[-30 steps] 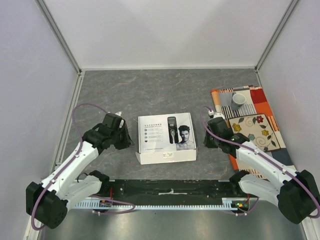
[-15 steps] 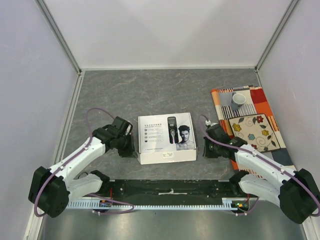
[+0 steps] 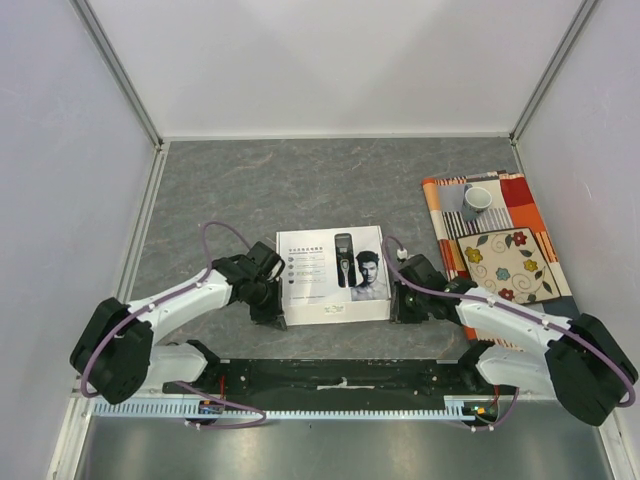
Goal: Sort the hair-cutting tools
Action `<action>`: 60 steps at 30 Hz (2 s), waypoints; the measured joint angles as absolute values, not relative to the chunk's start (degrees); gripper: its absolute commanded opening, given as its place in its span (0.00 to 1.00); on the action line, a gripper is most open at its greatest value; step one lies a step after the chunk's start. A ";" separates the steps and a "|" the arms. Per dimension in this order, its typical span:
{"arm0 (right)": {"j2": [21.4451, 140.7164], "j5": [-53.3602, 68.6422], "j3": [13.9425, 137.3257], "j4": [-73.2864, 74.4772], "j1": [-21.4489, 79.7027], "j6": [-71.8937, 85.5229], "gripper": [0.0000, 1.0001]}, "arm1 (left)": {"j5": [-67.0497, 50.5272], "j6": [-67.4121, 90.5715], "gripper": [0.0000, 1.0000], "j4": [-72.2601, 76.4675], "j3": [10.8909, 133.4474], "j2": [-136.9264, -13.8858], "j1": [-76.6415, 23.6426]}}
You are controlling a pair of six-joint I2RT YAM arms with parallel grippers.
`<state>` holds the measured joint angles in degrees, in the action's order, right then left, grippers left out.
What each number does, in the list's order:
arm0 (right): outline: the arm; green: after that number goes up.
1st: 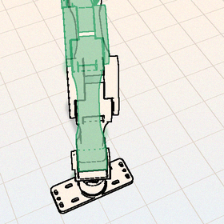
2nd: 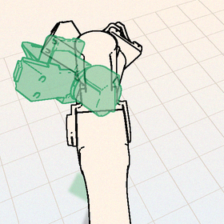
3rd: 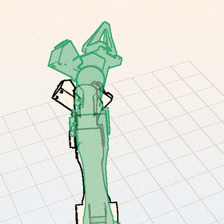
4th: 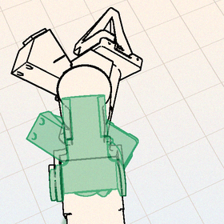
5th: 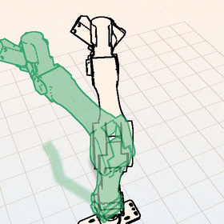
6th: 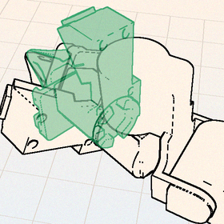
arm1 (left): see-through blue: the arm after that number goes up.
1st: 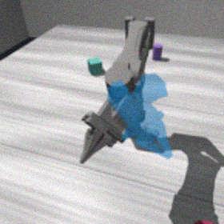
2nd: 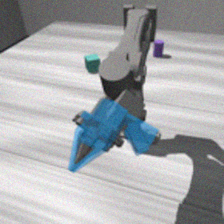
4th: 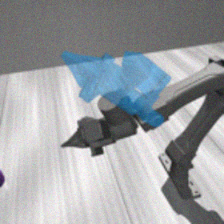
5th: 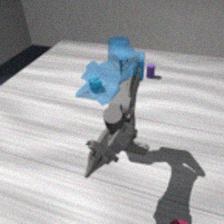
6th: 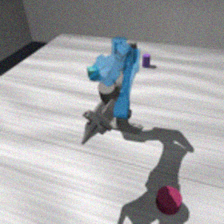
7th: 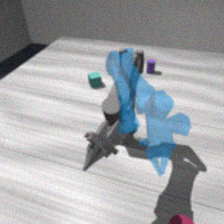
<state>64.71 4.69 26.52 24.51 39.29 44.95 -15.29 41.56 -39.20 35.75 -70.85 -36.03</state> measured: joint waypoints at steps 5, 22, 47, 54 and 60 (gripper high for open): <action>66.57 3.46 27.03 21.23 39.29 46.17 0.00 | -14.70 41.36 0.02 -37.89 36.99 -75.50 -36.03; 75.07 -7.14 34.63 16.05 39.38 45.41 0.00 | -10.63 35.38 0.02 -35.57 50.52 -83.22 -34.30; 76.14 -12.80 42.78 23.18 35.16 36.73 0.00 | -8.19 25.50 0.02 -40.84 57.08 -86.61 -10.35; 82.83 -8.84 43.53 16.82 29.45 33.54 0.00 | -11.75 25.12 0.02 -36.27 62.33 -94.80 -10.35; 88.99 -1.15 44.18 9.61 25.89 32.51 0.00 | -15.90 24.95 0.02 -31.33 64.99 -100.82 -10.35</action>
